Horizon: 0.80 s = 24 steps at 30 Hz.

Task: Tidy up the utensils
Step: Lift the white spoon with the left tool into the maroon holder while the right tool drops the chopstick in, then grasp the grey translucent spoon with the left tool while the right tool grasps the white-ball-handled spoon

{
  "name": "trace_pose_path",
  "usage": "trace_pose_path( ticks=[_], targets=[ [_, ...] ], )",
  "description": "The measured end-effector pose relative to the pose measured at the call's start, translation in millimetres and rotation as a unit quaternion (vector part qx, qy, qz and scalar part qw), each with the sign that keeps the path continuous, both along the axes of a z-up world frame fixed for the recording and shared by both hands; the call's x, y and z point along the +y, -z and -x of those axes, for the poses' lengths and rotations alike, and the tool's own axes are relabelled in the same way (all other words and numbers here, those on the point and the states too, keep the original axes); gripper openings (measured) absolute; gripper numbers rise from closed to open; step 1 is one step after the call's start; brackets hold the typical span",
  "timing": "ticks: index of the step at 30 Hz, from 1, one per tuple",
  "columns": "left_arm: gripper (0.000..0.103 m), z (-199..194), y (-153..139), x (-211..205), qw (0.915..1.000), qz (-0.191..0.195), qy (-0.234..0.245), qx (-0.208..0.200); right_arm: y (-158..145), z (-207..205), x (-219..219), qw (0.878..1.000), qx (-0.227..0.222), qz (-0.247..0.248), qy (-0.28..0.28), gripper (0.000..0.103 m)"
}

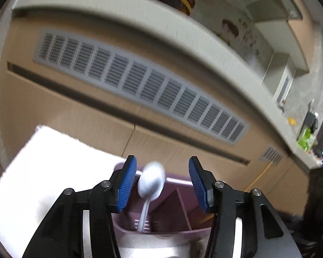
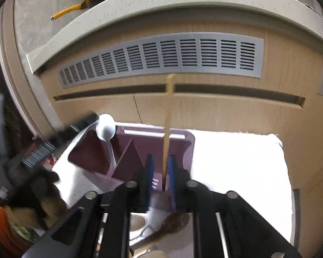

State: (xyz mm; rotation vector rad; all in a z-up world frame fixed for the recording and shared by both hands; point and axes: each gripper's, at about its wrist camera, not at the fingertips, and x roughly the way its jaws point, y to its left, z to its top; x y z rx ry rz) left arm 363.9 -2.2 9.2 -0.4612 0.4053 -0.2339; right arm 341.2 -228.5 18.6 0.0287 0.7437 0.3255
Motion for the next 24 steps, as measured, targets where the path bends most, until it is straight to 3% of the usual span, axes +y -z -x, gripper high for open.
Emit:
trace_pose_path(
  ticks=[4,8,12,16,21,24],
  targets=[
    [0.06,35.9,-19.3,19.3,0.9996,0.004,-0.008,-0.028,5.3,28.5,-4.8,1.0,-0.001,0.014,0.006,0.024],
    [0.063,62.7,-21.2,39.1,0.9999,0.001,-0.014,-0.008,12.1,57.3,-9.4,1.0,0.007,0.022,0.006,0.024],
    [0.069,91.3,-6.9,50.9,0.9986,-0.037,-0.019,0.032,20.3,80.9,-8.6,0.999,0.023,0.024,-0.014,0.027],
    [0.072,110.9,19.0,54.4,0.9922,-0.09,-0.002,0.087,39.3,100.1,10.4,0.994,0.06,0.042,-0.075,0.029],
    [0.072,125.1,61.4,60.3,0.9792,-0.084,0.065,0.173,62.5,102.8,36.3,0.989,0.098,0.04,-0.101,0.029],
    [0.072,133.8,74.1,63.8,0.9772,-0.08,0.065,0.186,69.5,98.0,50.9,0.988,0.112,0.018,-0.106,0.029]
  ],
)
